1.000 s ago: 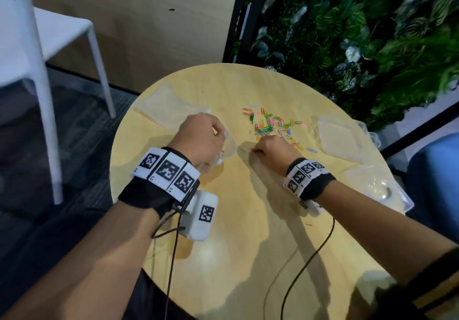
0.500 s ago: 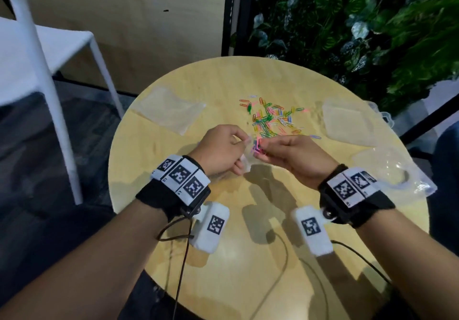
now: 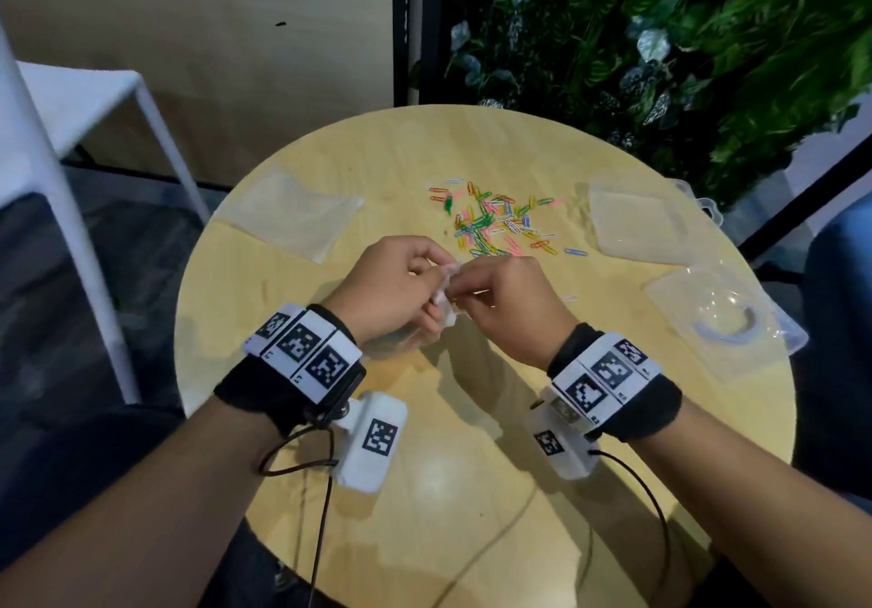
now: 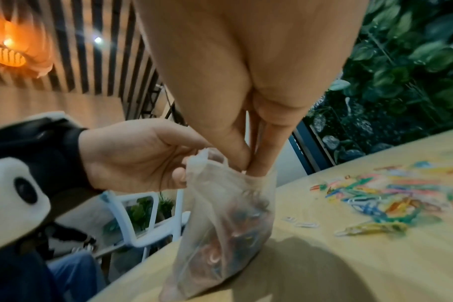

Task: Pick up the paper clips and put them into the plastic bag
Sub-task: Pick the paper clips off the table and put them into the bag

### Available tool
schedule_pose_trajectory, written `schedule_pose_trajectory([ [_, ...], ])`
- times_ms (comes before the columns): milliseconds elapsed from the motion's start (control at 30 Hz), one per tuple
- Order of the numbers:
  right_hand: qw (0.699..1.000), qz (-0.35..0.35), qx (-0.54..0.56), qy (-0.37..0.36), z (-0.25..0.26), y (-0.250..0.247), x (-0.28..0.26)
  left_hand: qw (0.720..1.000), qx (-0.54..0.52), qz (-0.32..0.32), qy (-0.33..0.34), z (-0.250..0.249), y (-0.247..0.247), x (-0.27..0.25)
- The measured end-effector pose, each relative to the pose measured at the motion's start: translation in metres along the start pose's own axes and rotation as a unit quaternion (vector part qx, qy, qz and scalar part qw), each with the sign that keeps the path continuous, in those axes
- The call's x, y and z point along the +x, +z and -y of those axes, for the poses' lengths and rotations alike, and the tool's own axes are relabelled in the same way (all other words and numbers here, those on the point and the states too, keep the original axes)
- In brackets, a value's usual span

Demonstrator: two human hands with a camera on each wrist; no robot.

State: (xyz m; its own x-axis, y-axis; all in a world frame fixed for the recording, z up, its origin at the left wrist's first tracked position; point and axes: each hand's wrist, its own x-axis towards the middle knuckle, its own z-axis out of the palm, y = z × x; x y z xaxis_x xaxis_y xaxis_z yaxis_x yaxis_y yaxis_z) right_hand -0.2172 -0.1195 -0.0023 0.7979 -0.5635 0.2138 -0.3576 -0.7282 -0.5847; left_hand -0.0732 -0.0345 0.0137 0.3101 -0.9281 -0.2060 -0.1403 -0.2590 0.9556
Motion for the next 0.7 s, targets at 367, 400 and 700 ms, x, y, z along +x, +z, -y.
schedule_pose_trajectory([
  [367, 0.993, 0.045, -0.092, 0.058, -0.034, -0.022, 0.024, 0.97, 0.148, -0.186, 0.045, -0.01, -0.072, 0.002],
  [400, 0.984, 0.109, -0.137, 0.034, -0.034, -0.013, 0.028, 0.969, 0.15, -0.19, 0.044, -0.01, -0.075, 0.002],
  [700, 0.877, 0.288, -0.379, -0.058, -0.039, 0.034, 0.034, 0.967, 0.165, -0.186, 0.044, -0.007, -0.075, 0.003],
])
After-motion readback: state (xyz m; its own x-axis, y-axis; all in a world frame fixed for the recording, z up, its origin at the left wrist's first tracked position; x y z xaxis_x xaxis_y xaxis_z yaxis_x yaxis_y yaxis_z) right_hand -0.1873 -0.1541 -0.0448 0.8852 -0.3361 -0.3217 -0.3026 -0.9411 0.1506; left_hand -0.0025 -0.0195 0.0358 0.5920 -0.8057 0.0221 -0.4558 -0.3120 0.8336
